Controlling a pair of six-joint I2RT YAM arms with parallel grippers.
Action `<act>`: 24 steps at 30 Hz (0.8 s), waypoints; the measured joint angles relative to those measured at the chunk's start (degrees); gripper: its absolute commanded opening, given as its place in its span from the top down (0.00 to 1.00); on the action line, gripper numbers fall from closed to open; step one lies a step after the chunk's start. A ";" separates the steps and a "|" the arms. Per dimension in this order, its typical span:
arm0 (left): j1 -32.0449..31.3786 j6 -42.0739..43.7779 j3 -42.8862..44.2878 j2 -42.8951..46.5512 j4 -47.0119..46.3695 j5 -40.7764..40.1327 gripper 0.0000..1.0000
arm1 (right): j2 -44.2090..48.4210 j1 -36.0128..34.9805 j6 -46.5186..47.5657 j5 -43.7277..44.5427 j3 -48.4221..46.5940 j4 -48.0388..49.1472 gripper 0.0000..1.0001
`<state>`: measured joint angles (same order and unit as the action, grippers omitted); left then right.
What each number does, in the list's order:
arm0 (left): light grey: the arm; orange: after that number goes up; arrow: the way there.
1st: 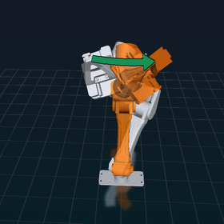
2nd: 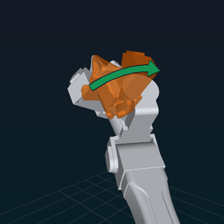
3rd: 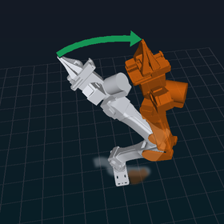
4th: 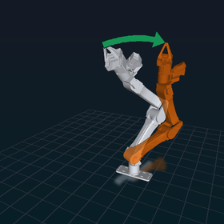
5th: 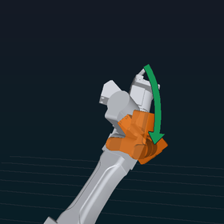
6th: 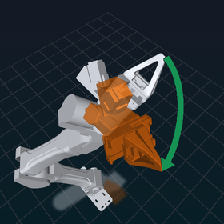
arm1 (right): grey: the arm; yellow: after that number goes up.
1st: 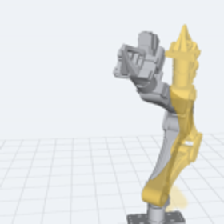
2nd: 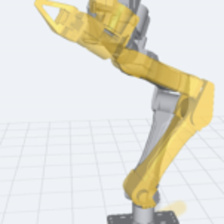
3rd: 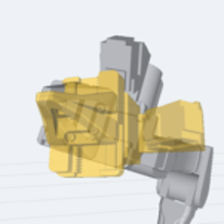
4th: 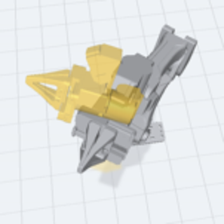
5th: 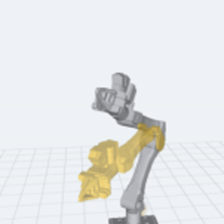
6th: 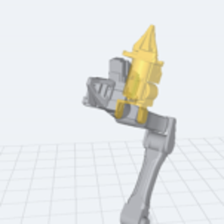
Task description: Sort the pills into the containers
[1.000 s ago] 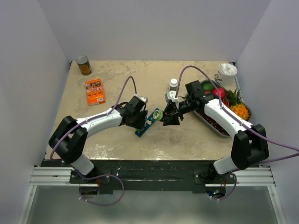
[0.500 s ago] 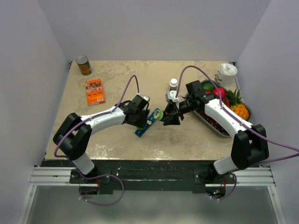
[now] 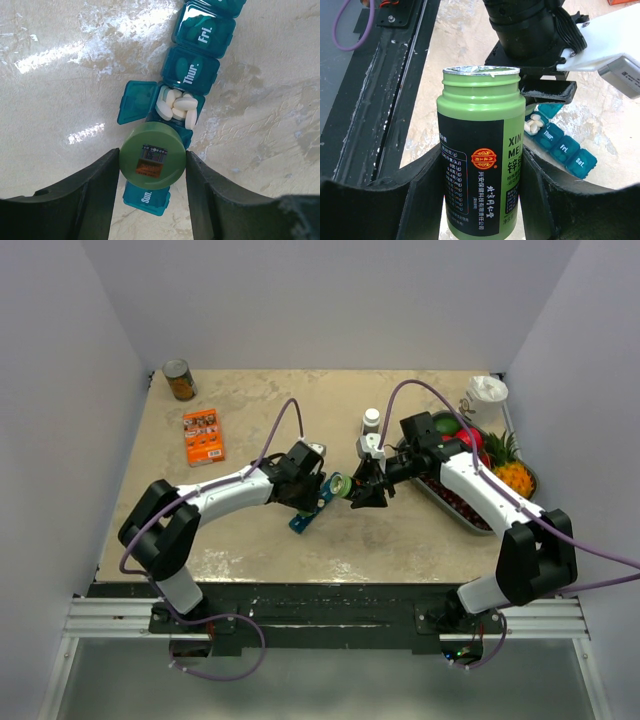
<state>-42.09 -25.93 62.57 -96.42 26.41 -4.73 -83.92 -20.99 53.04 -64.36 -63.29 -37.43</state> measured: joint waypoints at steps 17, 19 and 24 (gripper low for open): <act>-0.07 -0.04 0.07 5.18 2.43 -0.02 0.86 | 0.11 0.31 0.61 -0.20 0.00 -0.74 0.98; -0.07 -0.04 -0.09 8.46 2.54 0.04 0.86 | 0.11 0.39 0.63 -0.20 0.00 -0.74 0.98; 0.55 -0.44 -2.08 16.57 1.27 3.02 0.86 | 0.11 0.44 0.66 -0.20 0.00 -0.76 0.98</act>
<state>-41.54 -26.37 60.49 -79.85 27.68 -1.72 -83.81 -20.56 53.69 -64.55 -63.29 -38.20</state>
